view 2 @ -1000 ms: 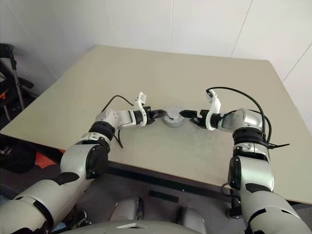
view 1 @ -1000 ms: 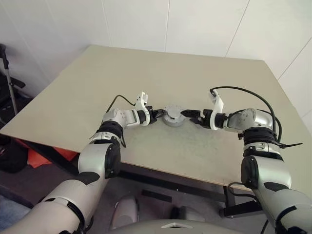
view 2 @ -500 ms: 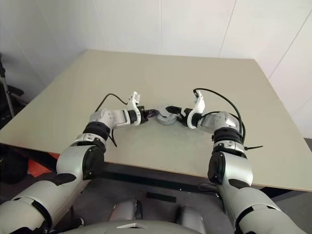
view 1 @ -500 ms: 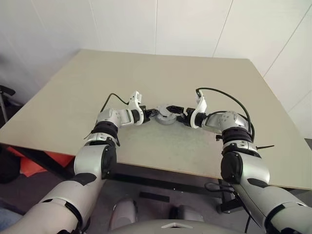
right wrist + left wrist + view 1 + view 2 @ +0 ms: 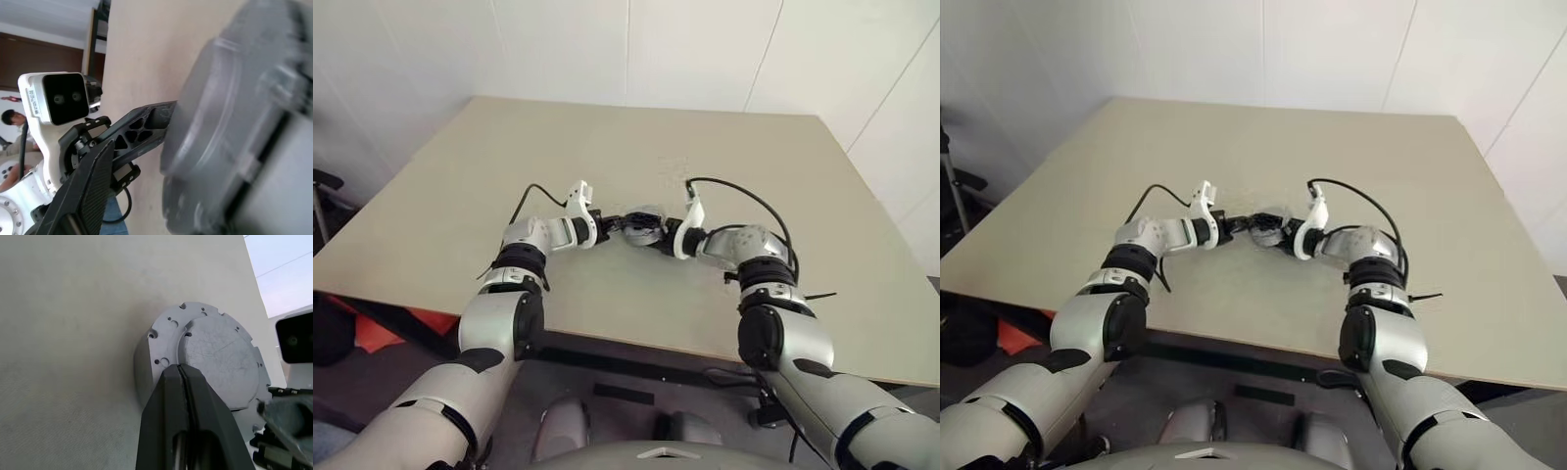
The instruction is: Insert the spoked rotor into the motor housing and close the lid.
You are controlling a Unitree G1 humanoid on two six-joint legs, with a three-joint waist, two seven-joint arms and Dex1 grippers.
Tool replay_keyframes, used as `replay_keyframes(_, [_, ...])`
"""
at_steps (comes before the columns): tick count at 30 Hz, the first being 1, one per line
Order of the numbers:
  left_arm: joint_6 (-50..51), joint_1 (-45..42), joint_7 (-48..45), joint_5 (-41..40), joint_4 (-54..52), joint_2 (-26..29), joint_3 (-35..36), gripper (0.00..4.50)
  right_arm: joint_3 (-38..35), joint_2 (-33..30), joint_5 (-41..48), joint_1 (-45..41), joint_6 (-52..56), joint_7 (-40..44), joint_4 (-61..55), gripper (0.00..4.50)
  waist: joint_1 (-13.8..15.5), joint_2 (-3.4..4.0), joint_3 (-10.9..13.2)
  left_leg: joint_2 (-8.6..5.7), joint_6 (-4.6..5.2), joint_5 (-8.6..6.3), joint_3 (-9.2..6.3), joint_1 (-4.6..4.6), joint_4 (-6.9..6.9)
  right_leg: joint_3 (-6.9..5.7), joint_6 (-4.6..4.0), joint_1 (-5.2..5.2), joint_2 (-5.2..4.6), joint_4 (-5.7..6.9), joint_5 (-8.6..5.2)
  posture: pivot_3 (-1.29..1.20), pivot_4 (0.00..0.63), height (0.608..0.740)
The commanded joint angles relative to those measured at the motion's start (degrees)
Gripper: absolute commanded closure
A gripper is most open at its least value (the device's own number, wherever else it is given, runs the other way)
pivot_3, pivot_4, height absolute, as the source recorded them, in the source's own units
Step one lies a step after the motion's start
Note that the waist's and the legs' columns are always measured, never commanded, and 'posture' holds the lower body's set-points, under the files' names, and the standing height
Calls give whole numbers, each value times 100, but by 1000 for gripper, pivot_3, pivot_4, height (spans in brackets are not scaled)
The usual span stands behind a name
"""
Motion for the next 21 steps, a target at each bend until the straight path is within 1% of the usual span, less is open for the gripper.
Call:
replay_keyframes(1, [152, 92, -16, 74, 212, -303, -231, 4500, -76, 341, 349, -351, -204, -127, 45, 10, 2, -1, 0, -1, -2, 1, 1, -1, -3, 0, -4, -1, 0, -1, -2, 0, 0, 740])
replay_keyframes(5, [149, 127, -23, 115, 177, -317, -250, 4500, -329, 373, 430, -374, -512, -470, 255, 10, -27, 0, 0, 0, -10, 3, 3, 17, -13, 0, -6, 2, 0, 0, -5, 0, 0, 740])
replay_keyframes(7, [155, 143, -27, 133, 162, -322, -248, 4500, -491, 365, 495, -414, -708, -677, 349, 10, -27, 0, 0, 1, -23, 11, 3, 26, -18, 0, 30, 5, 0, 0, -26, 0, 0, 740])
replay_keyframes(9, [161, 164, -26, 142, 143, -328, -254, 4500, -617, 362, 556, -448, -930, -872, 413, 10, -33, 0, 0, 1, -32, 17, 3, 33, -19, 0, 33, 8, 0, -2, -28, 0, 0, 740])
replay_keyframes(15, [167, 184, -37, 162, 124, -341, -278, 4500, -785, 349, 594, -502, -1697, -1318, 522, 10, -46, 5, 5, 0, -36, 19, -3, 54, -28, -6, 39, 18, 0, -41, -31, 0, 0, 740])
replay_keyframes(19, [170, 189, -45, 171, 117, -348, -299, 4500, -749, 277, 640, -510, -1960, -1399, 550, 10, -39, 50, 51, -1, -36, 18, -6, 56, -38, -47, 42, 26, -10, -119, -32, 0, 0, 740])
replay_keyframes(20, [168, 193, -47, 176, 117, -355, -305, 4500, -717, 259, 628, -500, -2006, -1420, 554, 10, -40, 59, 58, -2, -33, 15, -7, 56, -37, -94, 44, 44, -33, -145, -32, 0, 0, 740])
replay_keyframes(21, [166, 195, -49, 180, 118, -362, -309, 4500, -717, 247, 644, -494, -2049, -1426, 559, 10, -45, 92, 78, 0, -31, 14, -9, 55, -38, -128, 45, 55, -47, -165, -32, 0, 0, 740])
